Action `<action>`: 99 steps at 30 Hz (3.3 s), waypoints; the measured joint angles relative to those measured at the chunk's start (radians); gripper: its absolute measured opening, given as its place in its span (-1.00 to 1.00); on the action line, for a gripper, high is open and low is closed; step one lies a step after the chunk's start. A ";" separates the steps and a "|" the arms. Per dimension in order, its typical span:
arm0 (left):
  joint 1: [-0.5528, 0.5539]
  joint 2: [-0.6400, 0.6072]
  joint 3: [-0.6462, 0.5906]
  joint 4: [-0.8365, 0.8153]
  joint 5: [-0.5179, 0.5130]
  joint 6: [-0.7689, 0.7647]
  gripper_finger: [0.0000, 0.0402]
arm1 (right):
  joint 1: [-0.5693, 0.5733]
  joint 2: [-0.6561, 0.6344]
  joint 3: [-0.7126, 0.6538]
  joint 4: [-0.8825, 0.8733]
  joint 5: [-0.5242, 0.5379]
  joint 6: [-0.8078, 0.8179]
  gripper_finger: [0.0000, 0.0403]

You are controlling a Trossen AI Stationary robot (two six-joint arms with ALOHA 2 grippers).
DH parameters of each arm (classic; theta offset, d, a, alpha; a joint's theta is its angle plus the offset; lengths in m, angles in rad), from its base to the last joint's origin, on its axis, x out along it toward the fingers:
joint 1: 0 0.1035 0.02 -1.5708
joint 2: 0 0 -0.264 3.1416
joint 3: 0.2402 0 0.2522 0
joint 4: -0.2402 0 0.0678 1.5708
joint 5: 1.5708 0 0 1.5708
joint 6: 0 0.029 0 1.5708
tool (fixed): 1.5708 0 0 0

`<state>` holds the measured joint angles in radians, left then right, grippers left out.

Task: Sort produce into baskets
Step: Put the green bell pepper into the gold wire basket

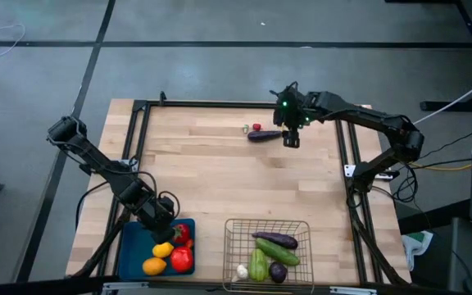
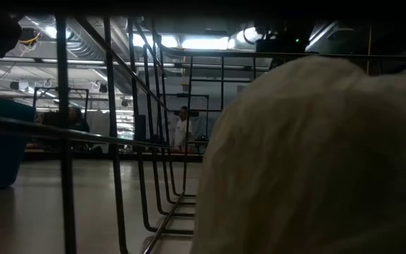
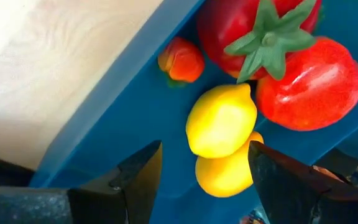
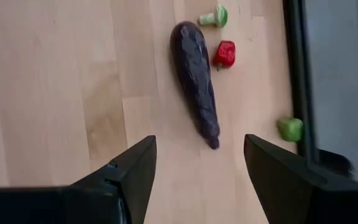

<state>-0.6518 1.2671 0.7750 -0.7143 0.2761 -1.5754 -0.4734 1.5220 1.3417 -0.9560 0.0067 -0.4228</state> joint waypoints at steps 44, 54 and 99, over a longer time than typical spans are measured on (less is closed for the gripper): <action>0.000 0.000 0.000 -0.003 -0.154 0.019 0.16 | -0.031 0.233 -0.063 0.014 0.167 0.076 0.20; 0.000 0.000 0.000 -0.003 -0.206 0.019 0.16 | -0.031 0.233 -0.073 0.185 0.082 0.055 0.20; 0.155 -0.026 0.001 0.213 -0.252 0.108 0.16 | -0.017 0.314 -0.046 0.246 0.097 -0.072 0.20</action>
<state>-0.4963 1.2411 0.7761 -0.5011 0.0241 -1.4677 -0.4904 1.8362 1.2957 -0.7103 0.1036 -0.4946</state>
